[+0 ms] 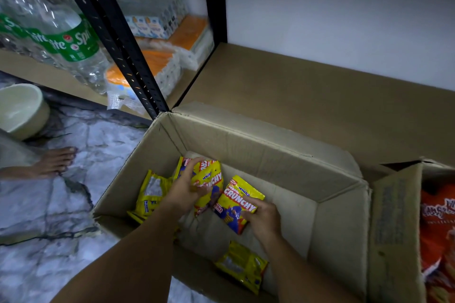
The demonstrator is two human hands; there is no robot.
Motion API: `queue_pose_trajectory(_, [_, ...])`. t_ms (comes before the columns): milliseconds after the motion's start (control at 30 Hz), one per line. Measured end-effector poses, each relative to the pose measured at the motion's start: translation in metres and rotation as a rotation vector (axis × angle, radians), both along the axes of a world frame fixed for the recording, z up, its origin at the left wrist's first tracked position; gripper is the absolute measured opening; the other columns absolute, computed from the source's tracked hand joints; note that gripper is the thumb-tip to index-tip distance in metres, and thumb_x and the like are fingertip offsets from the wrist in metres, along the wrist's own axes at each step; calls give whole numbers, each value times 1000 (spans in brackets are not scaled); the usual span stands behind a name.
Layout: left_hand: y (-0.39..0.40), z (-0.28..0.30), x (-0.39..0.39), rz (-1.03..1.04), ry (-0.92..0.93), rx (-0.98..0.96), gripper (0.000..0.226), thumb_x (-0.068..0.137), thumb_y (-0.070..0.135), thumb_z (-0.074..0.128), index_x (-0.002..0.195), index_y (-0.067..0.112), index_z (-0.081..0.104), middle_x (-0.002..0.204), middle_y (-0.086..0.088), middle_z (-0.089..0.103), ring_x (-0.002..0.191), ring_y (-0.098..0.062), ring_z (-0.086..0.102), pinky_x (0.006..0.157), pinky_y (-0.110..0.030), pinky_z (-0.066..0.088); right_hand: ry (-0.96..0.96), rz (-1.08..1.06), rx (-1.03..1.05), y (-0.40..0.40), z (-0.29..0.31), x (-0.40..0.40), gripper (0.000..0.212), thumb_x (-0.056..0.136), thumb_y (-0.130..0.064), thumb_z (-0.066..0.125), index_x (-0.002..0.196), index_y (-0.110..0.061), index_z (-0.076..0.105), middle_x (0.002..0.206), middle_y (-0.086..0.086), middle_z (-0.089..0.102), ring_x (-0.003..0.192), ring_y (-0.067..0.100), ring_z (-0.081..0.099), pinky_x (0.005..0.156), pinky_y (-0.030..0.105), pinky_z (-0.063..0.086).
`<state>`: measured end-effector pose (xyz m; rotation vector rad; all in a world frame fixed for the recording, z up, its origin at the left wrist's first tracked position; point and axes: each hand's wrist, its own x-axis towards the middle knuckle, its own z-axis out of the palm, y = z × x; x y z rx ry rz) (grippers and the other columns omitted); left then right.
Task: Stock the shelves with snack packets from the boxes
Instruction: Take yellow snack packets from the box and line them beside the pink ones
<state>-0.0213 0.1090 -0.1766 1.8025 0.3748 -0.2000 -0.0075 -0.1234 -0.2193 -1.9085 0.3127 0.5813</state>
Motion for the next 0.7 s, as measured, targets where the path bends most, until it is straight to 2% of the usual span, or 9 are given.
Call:
queue_pose_trajectory(100, [-3, -2, 3, 33, -95, 147, 48, 93, 19, 70, 124, 48, 48, 119, 5, 67, 111, -12, 66, 89, -37, 58, 10, -30, 57, 1, 1, 1, 42, 82, -1, 77, 118, -20, 72, 119, 3, 69, 101, 15, 68, 62, 12, 54])
queue_pose_trajectory(167, [-3, -6, 7, 47, -86, 203, 23, 95, 31, 66, 112, 43, 56, 108, 3, 70, 102, -17, 69, 78, -43, 61, 39, -66, 145, 4, 1, 0, 50, 75, -1, 83, 120, -19, 70, 115, 3, 67, 101, 17, 67, 60, 15, 55])
queue_pose_trajectory(233, [-5, -5, 9, 55, -97, 288, 4, 97, 34, 63, 96, 37, 64, 97, 9, 71, 95, -11, 67, 79, -40, 58, 40, -83, 194, 8, 6, 0, 55, 72, 0, 85, 119, -21, 69, 115, 2, 66, 102, 17, 66, 61, 18, 57])
queue_pose_trajectory(300, [-10, 0, 8, 101, -110, 277, 10, 97, 25, 65, 92, 32, 69, 96, 12, 73, 96, -3, 66, 83, -35, 54, 13, -95, 195, 9, 16, 0, 56, 75, 2, 82, 122, -24, 67, 118, 1, 65, 103, 15, 65, 69, 23, 60])
queue_pose_trajectory(367, [-17, 19, -1, 146, -69, 119, 11, 88, 25, 75, 99, 26, 72, 103, 4, 74, 101, -11, 69, 86, -40, 58, -39, -93, 174, 5, 39, -5, 55, 80, 3, 77, 128, -22, 65, 120, -1, 64, 104, 12, 64, 78, 23, 59])
queue_pose_trajectory(433, [-27, 45, -14, 174, -11, -52, 33, 79, 14, 84, 107, 22, 71, 112, -2, 73, 105, -19, 70, 85, -41, 60, -72, -88, 157, -2, 70, -13, 56, 83, 6, 71, 131, -22, 63, 122, -2, 64, 105, 10, 64, 82, 19, 57])
queue_pose_trajectory(533, [-44, 101, -37, 173, -40, -55, 45, 77, 2, 82, 115, 23, 70, 126, -2, 64, 113, -16, 66, 86, -34, 60, -84, -105, 158, -13, 128, -28, 57, 86, 8, 64, 131, -26, 63, 125, -1, 65, 107, 11, 65, 85, 23, 58])
queue_pose_trajectory(600, [-50, 144, -49, 145, -53, -18, 47, 78, 12, 84, 120, 27, 70, 133, -3, 58, 118, -13, 63, 89, -35, 59, -94, -100, 143, -23, 174, -34, 58, 87, 7, 63, 129, -33, 64, 124, -1, 67, 104, 8, 66, 85, 28, 59])
queue_pose_trajectory(700, [-56, 229, -59, 121, -43, 20, 53, 73, 37, 87, 123, 35, 68, 136, -3, 54, 121, -14, 61, 92, -37, 58, -117, -54, 103, -42, 258, -37, 58, 88, 3, 64, 127, -40, 63, 112, 2, 71, 74, -4, 59, 61, 9, 49])
